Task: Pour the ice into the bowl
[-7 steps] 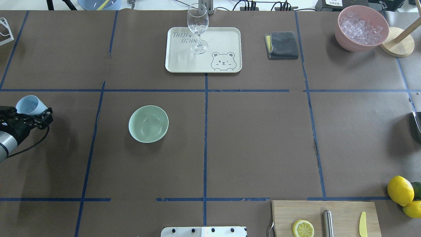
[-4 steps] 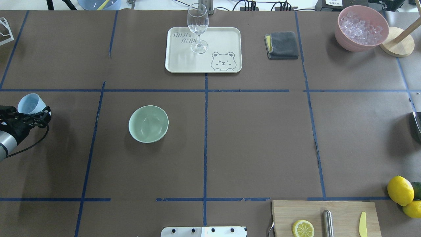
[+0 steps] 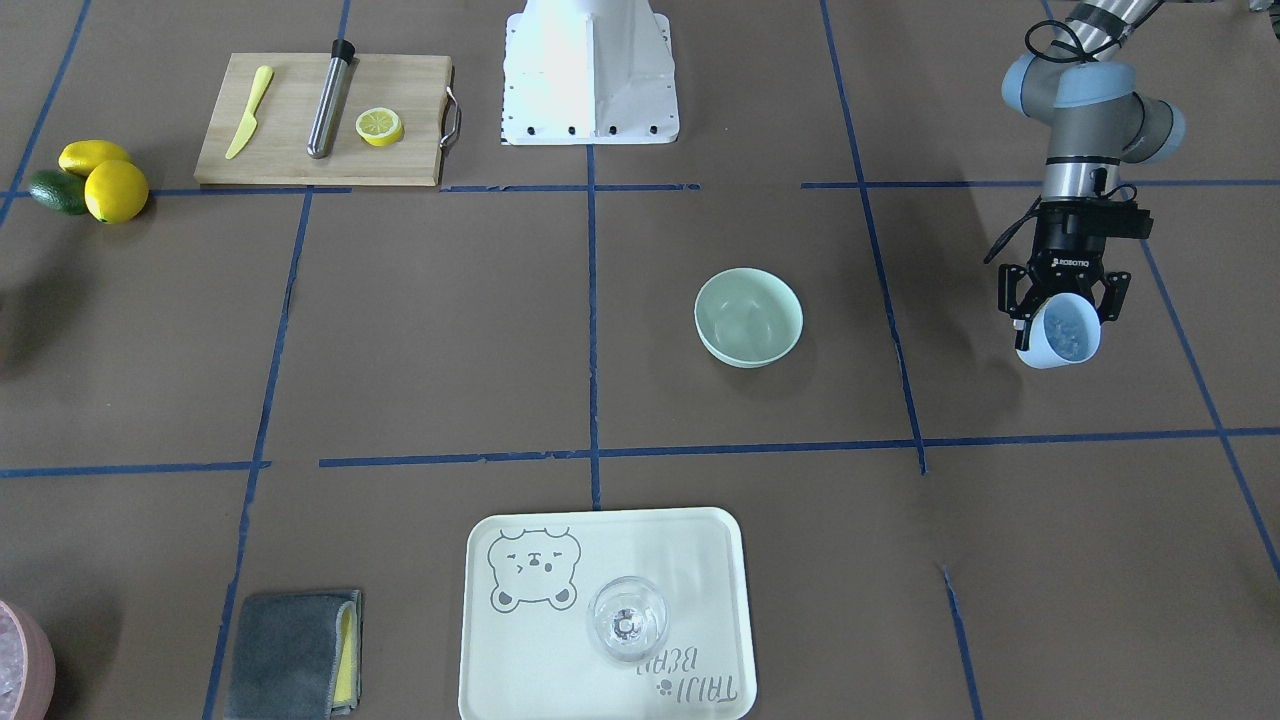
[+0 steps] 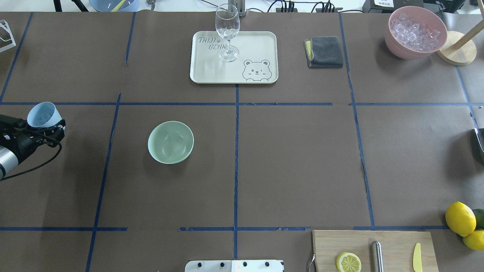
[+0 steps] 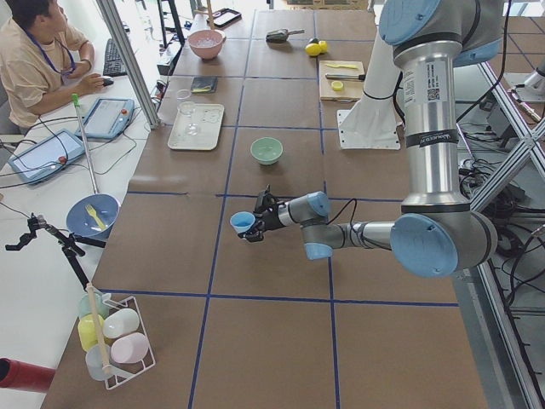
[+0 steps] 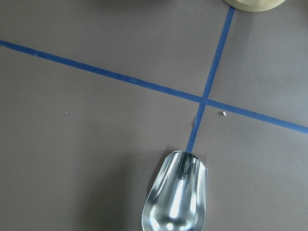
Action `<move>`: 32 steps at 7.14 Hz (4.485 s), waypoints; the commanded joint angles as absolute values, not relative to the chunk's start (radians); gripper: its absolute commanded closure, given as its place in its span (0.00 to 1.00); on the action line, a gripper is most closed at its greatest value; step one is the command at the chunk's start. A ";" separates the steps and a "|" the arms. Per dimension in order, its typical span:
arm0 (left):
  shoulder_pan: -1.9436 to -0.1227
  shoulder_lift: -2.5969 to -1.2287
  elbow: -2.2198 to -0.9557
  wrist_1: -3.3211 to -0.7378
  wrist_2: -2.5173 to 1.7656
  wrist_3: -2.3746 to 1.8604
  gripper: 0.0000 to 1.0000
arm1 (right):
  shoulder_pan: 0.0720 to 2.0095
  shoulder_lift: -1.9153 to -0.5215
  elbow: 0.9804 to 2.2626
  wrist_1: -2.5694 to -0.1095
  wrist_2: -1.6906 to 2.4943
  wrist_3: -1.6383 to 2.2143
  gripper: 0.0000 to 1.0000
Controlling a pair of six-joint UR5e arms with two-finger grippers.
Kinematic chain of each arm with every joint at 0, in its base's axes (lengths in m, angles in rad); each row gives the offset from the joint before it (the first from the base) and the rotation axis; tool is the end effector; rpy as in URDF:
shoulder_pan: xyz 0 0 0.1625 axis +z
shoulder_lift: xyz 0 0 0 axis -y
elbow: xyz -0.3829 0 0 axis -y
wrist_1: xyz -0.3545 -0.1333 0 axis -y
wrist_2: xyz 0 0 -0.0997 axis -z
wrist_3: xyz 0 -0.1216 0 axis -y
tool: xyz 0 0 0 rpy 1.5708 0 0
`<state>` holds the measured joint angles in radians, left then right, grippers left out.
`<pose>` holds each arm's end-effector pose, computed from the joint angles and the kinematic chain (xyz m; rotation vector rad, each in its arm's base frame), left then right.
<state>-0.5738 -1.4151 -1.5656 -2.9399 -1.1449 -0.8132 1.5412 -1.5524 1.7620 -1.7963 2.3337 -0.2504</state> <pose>0.2610 -0.3873 0.5436 1.0244 0.7031 -0.0976 0.0359 -0.4533 0.5610 0.0692 -0.7622 -0.2602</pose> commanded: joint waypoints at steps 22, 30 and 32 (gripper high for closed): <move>-0.299 -1.761 -1.657 -2.471 -0.595 0.399 1.00 | 1.654 -1.700 1.815 -1.773 2.327 -0.195 0.00; -0.252 -1.795 -1.645 -2.465 -0.488 0.849 1.00 | 1.654 -1.700 1.812 -1.772 2.329 -0.195 0.00; -0.245 -1.795 -1.632 -2.465 -0.457 0.952 1.00 | 1.654 -1.698 1.812 -1.773 2.329 -0.195 0.00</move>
<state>-0.2498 -1.7944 -1.6416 -2.4659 -0.4765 0.8987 1.6536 -1.6994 1.8117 -1.7723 2.3286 -0.1950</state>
